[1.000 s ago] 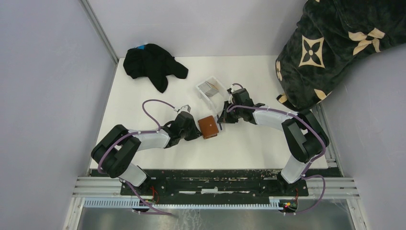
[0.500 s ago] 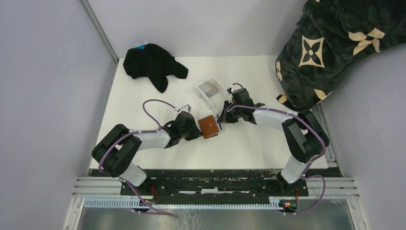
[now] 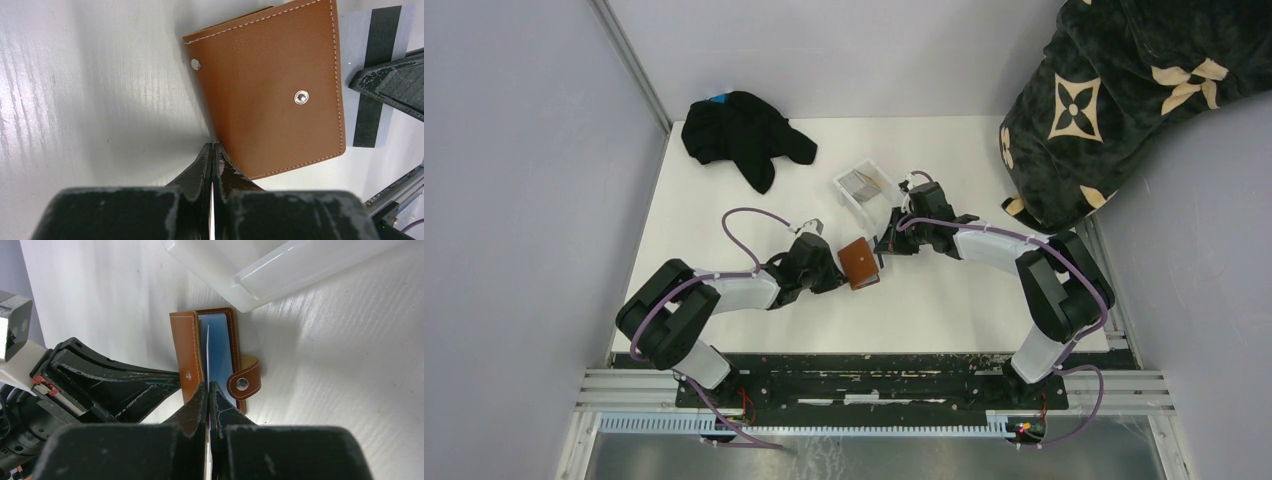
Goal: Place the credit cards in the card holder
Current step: Open the card holder at the center of the board.
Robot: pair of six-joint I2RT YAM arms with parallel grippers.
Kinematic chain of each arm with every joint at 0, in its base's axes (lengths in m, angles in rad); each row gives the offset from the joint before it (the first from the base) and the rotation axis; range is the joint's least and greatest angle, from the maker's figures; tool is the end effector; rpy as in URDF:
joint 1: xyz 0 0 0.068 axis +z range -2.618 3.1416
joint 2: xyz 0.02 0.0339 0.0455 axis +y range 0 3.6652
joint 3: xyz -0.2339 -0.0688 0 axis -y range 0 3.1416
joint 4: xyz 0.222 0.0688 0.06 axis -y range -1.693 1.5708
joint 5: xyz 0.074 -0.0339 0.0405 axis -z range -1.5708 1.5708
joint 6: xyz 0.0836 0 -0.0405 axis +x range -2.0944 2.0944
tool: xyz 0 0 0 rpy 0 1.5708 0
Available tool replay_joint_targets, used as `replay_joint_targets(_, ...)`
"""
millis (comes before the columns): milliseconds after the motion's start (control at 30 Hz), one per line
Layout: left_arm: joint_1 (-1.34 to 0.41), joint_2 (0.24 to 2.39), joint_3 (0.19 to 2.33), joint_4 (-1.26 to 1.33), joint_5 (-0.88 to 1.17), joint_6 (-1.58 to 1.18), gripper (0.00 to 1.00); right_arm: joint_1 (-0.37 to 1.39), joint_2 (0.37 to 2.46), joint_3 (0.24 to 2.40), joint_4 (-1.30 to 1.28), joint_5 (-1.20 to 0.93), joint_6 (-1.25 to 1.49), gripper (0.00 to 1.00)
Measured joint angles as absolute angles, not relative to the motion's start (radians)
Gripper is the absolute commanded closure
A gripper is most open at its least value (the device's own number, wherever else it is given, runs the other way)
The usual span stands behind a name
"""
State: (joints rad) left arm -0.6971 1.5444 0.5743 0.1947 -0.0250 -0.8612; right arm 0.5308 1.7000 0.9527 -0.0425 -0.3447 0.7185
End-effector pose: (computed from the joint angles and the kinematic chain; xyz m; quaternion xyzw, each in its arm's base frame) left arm 0.2324 -0.1919 0.0878 -0.0804 0.9184 -0.2639 0.2836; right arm 0.2972 0.2072 0.1301 0.0204 0.9131 0.3480 0.2114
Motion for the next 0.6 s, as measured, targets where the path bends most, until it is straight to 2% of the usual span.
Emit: replay_joint_targets(600, -0.697, 1.496, 0.515, 0.221, -0.027, -0.862, 0.97, 0.625, 1.697, 0.999, -0.018, -0.354, 0.747, 0.99)
